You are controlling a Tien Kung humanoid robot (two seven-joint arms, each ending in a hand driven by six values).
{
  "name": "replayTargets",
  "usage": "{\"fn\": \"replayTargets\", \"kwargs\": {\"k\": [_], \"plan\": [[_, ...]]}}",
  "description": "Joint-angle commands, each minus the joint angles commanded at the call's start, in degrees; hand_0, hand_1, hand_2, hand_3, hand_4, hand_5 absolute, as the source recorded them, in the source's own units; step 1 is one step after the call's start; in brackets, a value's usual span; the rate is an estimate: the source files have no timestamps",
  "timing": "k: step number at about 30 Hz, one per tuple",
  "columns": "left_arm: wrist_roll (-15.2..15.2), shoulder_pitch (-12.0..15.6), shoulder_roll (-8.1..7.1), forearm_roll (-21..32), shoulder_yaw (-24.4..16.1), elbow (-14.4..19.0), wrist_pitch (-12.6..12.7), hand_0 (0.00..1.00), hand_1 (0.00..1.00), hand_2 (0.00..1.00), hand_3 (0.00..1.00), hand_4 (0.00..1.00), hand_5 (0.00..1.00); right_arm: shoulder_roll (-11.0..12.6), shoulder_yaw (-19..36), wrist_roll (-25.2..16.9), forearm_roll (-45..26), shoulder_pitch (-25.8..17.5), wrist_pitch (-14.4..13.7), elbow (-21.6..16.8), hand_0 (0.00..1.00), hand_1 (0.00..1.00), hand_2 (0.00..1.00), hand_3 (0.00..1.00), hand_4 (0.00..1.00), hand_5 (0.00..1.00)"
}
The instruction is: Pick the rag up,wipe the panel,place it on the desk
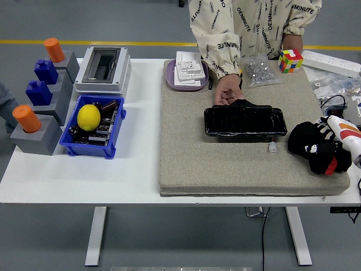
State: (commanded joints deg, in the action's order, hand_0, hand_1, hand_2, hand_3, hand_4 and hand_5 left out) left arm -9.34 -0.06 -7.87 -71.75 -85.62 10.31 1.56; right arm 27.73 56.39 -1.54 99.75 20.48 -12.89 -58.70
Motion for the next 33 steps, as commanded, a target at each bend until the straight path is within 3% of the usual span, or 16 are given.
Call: {"fn": "replayTargets", "kwargs": {"k": [20,33], "plan": [[-0.03,0.37,-0.26,0.00,0.30,0.00,0.01,0.643,0.691,0.733,0.564,0.593,0.466,0.75,0.61,0.62,1.08,0.77,0.46,-0.23,0.281,0.344,0.425,0.429,0.998,0.079],[0.02,0.58,-0.70,-0.28,0.13,0.00,0.02,0.642,0.691,0.733,0.564,0.593,0.466,1.59,0.32,1.75,2.16,4.75,1.24,-0.29,0.281,0.346,0.427,0.429,0.998,0.039]]}}
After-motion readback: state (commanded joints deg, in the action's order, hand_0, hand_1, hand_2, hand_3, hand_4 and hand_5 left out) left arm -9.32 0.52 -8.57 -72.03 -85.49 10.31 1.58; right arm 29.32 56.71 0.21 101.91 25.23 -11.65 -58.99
